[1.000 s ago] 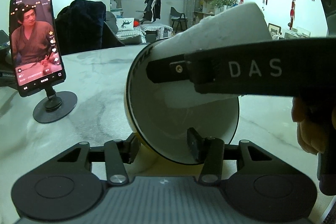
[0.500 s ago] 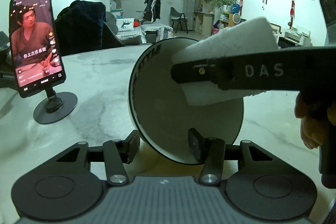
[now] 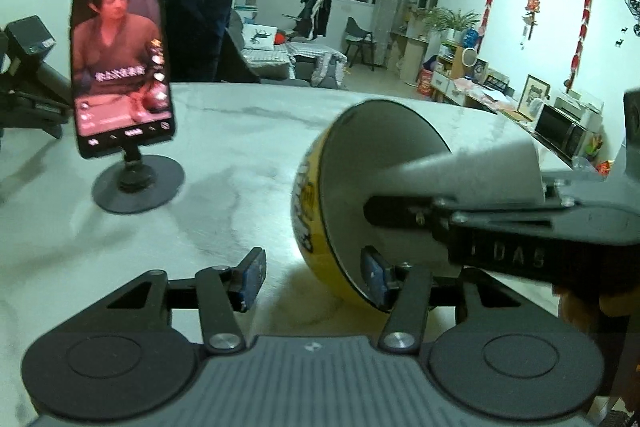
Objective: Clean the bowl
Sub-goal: 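Turn the bowl with the left tool while the right tool keeps the sponge inside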
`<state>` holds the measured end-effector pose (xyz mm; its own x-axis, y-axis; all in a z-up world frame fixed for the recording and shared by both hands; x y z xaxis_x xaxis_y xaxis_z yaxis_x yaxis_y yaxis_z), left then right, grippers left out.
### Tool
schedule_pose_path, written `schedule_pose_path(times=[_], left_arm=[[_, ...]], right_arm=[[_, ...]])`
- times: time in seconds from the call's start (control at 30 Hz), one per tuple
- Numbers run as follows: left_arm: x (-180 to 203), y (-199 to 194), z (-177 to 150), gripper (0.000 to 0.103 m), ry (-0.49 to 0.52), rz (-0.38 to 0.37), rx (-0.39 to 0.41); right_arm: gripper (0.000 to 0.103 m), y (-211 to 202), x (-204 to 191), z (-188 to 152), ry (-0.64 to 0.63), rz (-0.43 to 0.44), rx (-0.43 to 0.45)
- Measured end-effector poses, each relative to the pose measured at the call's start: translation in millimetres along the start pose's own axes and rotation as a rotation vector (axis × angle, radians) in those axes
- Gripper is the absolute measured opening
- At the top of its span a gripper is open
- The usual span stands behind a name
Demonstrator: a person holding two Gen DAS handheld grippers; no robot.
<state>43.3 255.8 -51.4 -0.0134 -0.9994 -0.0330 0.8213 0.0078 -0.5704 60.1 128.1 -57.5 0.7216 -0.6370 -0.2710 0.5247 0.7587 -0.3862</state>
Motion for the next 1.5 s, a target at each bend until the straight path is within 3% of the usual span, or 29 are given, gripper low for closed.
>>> schedule_pose_path(times=[0.23, 0.4, 0.7, 0.83, 0.93, 1.3, 1.5], left_arm=[[-4, -7, 7, 0.054, 0.060, 0.008, -0.008], [-13, -8, 14, 0.054, 0.026, 0.004, 0.002], [4, 0, 44, 0.052, 0.113, 0.069, 0.028], [7, 8, 48, 0.042, 0.174, 0.123, 0.037], [3, 9, 43, 0.035, 0.157, 0.140, 0.037], [-21, 11, 6, 0.034, 0.097, 0.123, -0.029], [-23, 10, -8, 0.035, 0.043, 0.067, -0.030]], right_arm=[[0.017, 0, 0, -4, 0.003, 0.004, -0.003], [0.018, 4, -2, -8, -0.004, -0.005, -0.018], [0.018, 11, 1, -17, 0.002, -0.011, -0.066], [0.017, 11, -1, -16, -0.018, -0.009, -0.085], [0.017, 7, -3, -13, -0.042, -0.019, -0.088], [0.016, -2, -16, -1, -0.110, -0.024, -0.058], [0.015, -1, -19, 1, -0.105, -0.008, -0.051]])
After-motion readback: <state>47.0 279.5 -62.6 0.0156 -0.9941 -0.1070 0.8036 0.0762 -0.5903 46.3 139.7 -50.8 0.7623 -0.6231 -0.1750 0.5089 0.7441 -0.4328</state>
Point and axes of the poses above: each gripper's, at about its wrist camera, not at the fingertips, and y roughly the way its jaws point, x to its right, z to its top, the point moved 10 cm from there along y, roughly the way its jaws point, and after that the axes turned 13 degrees about z, right-handed, at the moved point
